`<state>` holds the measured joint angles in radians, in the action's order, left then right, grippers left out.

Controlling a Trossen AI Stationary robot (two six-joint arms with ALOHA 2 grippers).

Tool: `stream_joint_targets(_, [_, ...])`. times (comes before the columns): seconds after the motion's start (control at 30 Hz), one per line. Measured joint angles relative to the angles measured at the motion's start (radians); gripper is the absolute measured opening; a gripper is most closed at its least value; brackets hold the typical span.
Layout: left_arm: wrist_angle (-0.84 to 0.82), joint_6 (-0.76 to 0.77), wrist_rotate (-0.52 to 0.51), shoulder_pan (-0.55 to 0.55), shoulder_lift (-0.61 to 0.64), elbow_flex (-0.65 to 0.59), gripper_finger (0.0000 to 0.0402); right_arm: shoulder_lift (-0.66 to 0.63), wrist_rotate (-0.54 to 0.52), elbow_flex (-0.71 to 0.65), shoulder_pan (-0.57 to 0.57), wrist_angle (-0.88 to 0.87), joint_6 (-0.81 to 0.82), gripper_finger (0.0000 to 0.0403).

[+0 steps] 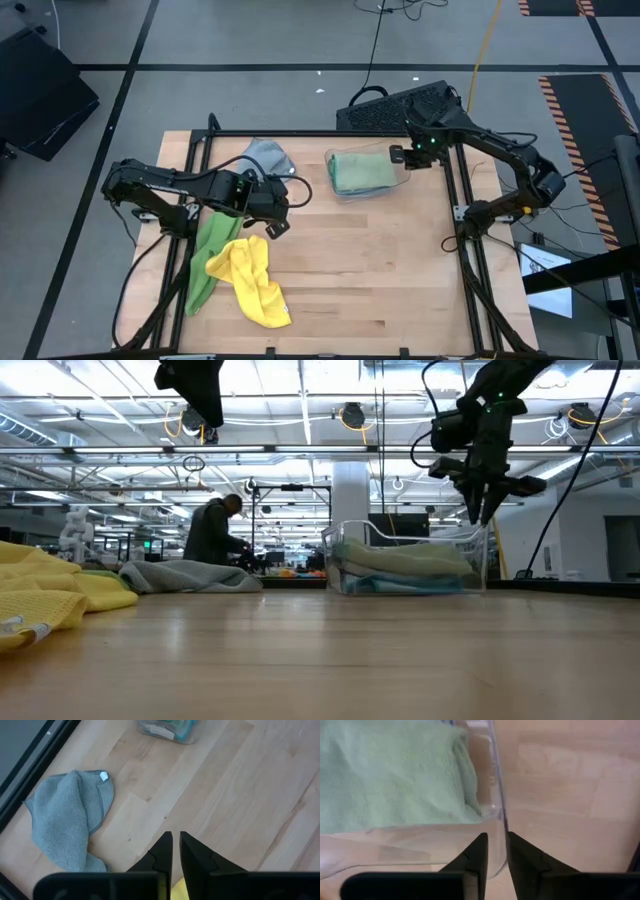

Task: Fold microfiber towels
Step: Adjust the transparent bin, then fold the gray towel

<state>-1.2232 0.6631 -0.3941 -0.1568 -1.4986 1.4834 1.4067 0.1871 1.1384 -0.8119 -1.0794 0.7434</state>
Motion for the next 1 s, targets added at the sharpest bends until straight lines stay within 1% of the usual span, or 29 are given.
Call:
stream_joint_targets(0.13, [-0.002, -0.004, 0.004, -0.003, 0.000, 0.000, 0.0037, -0.005, 0.037, -0.046, 0.027, 0.009, 0.030, 0.0070])
stream_joint_targets(0.2, [-0.002, -0.004, 0.010, -0.009, 0.000, 0.000, 0.0037, 0.005, 0.036, -0.064, 0.049, 0.010, 0.044, 0.0070])
stream_joint_targets(0.37, [-0.002, -0.003, 0.016, -0.025, 0.000, 0.000, 0.0037, -0.006, 0.044, -0.066, 0.095, 0.018, 0.082, 0.0070])
stream_joint_targets(0.53, [-0.002, -0.004, 0.017, -0.030, 0.000, 0.000, 0.0037, -0.008, 0.025, -0.066, 0.103, 0.019, 0.108, 0.0071])
stream_joint_targets(0.7, [-0.004, -0.004, 0.018, -0.029, 0.000, 0.000, 0.0037, -0.027, -0.008, -0.066, 0.092, 0.007, 0.091, 0.0077])
stream_joint_targets(0.77, [-0.007, -0.004, 0.019, -0.023, 0.000, 0.000, 0.0037, -0.046, -0.008, -0.066, 0.077, 0.013, 0.066, 0.0092])
stream_joint_targets(0.87, [-0.007, -0.005, 0.044, 0.000, 0.000, 0.000, 0.0037, -0.088, -0.029, -0.066, 0.050, 0.021, 0.022, 0.0129])
stream_joint_targets(0.93, [-0.007, -0.004, 0.073, 0.020, 0.000, 0.000, 0.0037, -0.129, -0.025, -0.066, 0.031, 0.023, 0.000, 0.0158])
stream_joint_targets(1.0, [-0.008, -0.004, 0.097, 0.043, 0.000, 0.000, 0.0037, -0.180, 0.005, -0.066, 0.025, 0.036, -0.017, 0.0184])
